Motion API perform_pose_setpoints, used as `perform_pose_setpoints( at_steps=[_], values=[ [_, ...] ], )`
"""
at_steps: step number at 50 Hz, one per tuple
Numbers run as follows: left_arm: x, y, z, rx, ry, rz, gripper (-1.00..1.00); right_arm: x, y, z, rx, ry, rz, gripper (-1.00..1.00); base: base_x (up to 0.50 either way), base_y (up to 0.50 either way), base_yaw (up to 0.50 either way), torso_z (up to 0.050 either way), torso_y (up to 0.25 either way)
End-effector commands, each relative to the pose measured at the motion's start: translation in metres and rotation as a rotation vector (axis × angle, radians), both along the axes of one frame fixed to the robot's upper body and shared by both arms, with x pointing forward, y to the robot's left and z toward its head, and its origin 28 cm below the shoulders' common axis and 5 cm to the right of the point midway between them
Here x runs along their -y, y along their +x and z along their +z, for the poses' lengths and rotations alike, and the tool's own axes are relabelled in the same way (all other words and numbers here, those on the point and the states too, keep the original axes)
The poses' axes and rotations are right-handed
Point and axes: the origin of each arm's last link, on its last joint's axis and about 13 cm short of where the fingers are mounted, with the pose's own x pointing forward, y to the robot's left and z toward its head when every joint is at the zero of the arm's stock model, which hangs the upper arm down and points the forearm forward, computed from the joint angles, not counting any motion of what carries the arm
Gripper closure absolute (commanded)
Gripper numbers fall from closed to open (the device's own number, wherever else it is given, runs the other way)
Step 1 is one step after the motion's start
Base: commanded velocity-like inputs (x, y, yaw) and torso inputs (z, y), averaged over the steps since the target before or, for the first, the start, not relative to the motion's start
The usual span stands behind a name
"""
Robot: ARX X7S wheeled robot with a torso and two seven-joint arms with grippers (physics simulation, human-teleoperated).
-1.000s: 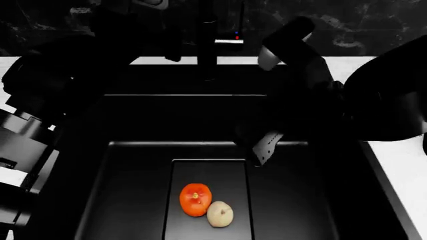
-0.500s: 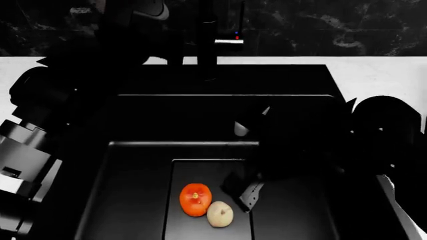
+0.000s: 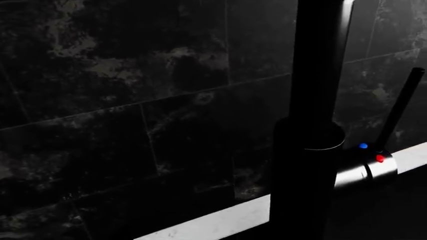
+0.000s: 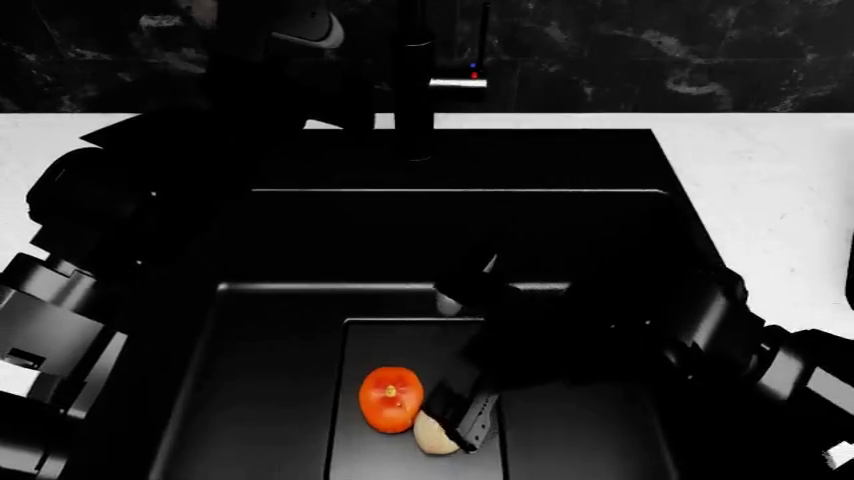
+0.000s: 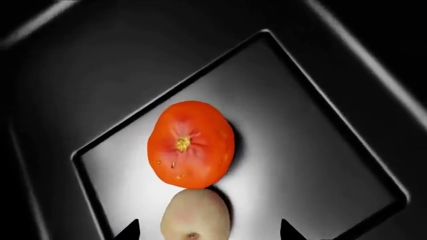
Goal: Pick up the fruits and vegetables and place them in the sink. Turn on the sink faucet to wash them. Then turn the sink off and put them in the tray.
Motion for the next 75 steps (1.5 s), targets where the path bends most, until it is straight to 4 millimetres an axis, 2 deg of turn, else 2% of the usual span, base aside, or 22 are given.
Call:
perform_pose_setpoints(
  at_steps=[1, 22, 47, 48, 52, 53, 56, 57, 61, 65, 72, 75],
  values=[
    [0.003, -0.001, 0.000, 0.001, -0.003, -0.009, -1.00, -0.009, 0.003, -0.018, -0.008, 0.024, 0.040, -1.00, 0.00, 0.00, 0.00, 0.000, 0.000],
    [0.003, -0.001, 0.000, 0.003, 0.001, -0.011, -1.00, -0.010, -0.009, -0.050, -0.097, 0.007, 0.047, -1.00, 0.00, 0.00, 0.00, 0.000, 0.000],
    [0.000, -0.005, 0.001, 0.006, 0.002, -0.003, -1.00, -0.007, -0.005, -0.063, -0.104, -0.007, 0.020, -1.00, 0.00, 0.00, 0.00, 0.000, 0.000],
    [0.000, -0.005, 0.001, 0.006, 0.002, -0.002, -1.00, -0.007, -0.006, -0.064, -0.106, -0.008, 0.020, 1.00, 0.00, 0.00, 0.00, 0.000, 0.000],
    [0.000, -0.006, 0.001, 0.006, 0.002, -0.001, -1.00, -0.007, -0.006, -0.068, -0.112, -0.013, 0.021, 1.00, 0.00, 0.00, 0.00, 0.000, 0.000],
    [0.000, -0.006, 0.001, 0.005, 0.002, -0.002, -1.00, -0.007, -0.006, -0.070, -0.114, -0.016, 0.022, -1.00, 0.00, 0.00, 0.00, 0.000, 0.000],
    [-0.001, -0.007, 0.001, 0.005, 0.002, -0.002, -1.00, -0.007, -0.004, -0.074, -0.119, -0.017, 0.024, -1.00, 0.00, 0.00, 0.00, 0.000, 0.000],
    [-0.001, -0.008, 0.000, 0.004, 0.003, -0.001, -1.00, -0.008, -0.004, -0.076, -0.120, -0.018, 0.025, 1.00, 0.00, 0.00, 0.00, 0.000, 0.000],
    [-0.004, -0.009, 0.001, 0.005, 0.005, 0.005, -1.00, -0.009, 0.000, -0.079, -0.104, -0.015, 0.028, 1.00, 0.00, 0.00, 0.00, 0.000, 0.000],
    [-0.003, -0.009, 0.003, 0.007, 0.006, 0.005, -1.00, -0.008, -0.005, -0.070, -0.069, 0.000, 0.045, 1.00, 0.00, 0.00, 0.00, 0.000, -0.003],
    [-0.001, -0.009, 0.007, 0.013, 0.012, -0.007, -1.00, -0.008, -0.030, -0.037, -0.002, 0.042, 0.093, 1.00, 0.00, 0.00, 0.00, 0.000, 0.000],
    [0.000, -0.009, 0.010, 0.016, 0.015, -0.010, -1.00, -0.006, -0.045, -0.016, 0.010, 0.067, 0.112, 1.00, 0.00, 0.00, 0.00, 0.000, 0.000]
  ],
)
